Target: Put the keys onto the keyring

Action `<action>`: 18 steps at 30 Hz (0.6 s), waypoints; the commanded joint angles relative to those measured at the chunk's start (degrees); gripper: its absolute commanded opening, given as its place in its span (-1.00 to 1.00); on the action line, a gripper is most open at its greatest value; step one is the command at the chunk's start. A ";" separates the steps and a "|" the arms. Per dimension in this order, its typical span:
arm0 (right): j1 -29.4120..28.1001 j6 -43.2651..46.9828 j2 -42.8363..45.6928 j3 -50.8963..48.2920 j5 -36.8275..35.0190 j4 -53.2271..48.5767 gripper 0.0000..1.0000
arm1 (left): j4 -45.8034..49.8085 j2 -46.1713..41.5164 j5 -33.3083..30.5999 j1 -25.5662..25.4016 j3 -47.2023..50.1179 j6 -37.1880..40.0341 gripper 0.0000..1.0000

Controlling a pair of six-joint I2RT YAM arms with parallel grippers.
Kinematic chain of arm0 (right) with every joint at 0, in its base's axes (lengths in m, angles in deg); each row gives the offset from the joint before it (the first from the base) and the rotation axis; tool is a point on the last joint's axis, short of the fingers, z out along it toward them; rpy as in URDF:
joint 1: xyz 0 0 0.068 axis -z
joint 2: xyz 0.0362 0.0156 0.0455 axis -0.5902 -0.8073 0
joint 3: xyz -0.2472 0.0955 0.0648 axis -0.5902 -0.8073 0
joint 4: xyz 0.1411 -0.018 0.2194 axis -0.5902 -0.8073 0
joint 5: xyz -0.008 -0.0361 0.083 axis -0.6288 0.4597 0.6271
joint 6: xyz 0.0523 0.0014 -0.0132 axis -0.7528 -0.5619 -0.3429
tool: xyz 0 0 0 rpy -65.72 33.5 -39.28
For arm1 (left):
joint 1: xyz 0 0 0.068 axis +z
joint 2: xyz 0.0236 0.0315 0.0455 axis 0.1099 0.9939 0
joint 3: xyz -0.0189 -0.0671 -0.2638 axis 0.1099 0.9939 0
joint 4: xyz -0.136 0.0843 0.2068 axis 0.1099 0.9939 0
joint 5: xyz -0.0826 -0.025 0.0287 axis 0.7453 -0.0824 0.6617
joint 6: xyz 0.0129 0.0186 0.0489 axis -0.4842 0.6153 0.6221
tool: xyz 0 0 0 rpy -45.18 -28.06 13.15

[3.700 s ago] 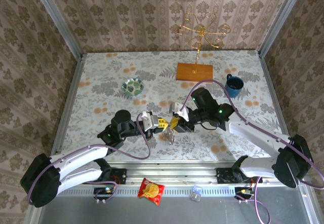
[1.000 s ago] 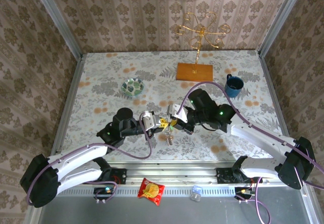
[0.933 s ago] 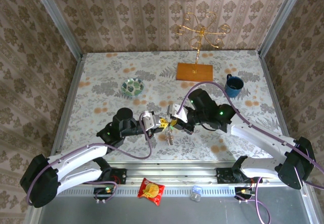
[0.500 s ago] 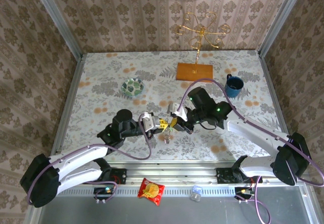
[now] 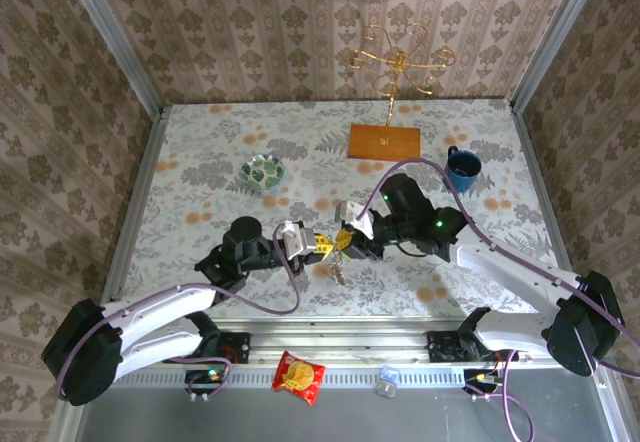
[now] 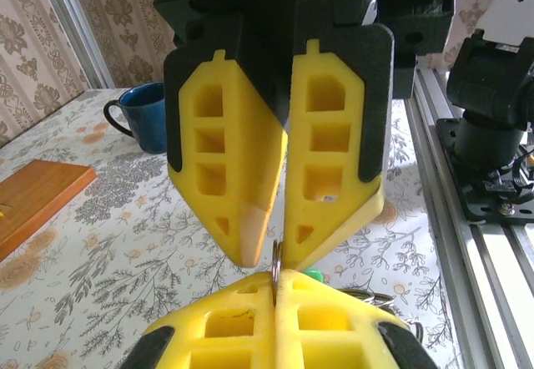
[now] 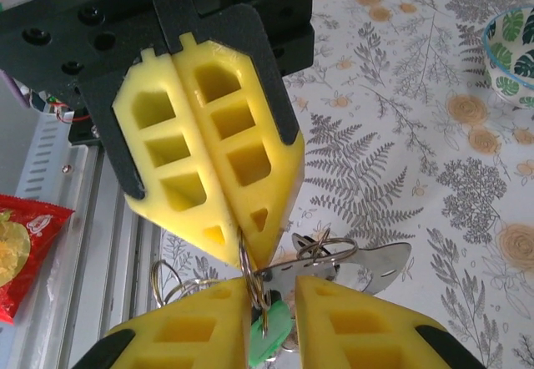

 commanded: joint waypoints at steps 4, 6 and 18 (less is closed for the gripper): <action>0.17 -1.64 -1.63 -0.45 2.79 2.73 -0.86 | -4.64 -0.02 1.10 -0.33 0.32 -2.25 -1.00; 0.19 -1.14 -1.36 -0.23 2.60 2.23 -1.00 | -4.36 -0.01 0.30 -0.37 0.29 -2.54 -0.97; -2.20 8.38 -2.08 6.88 -7.27 -12.04 -1.00 | 11.92 -2.65 -1.56 -0.29 -4.72 3.52 -0.45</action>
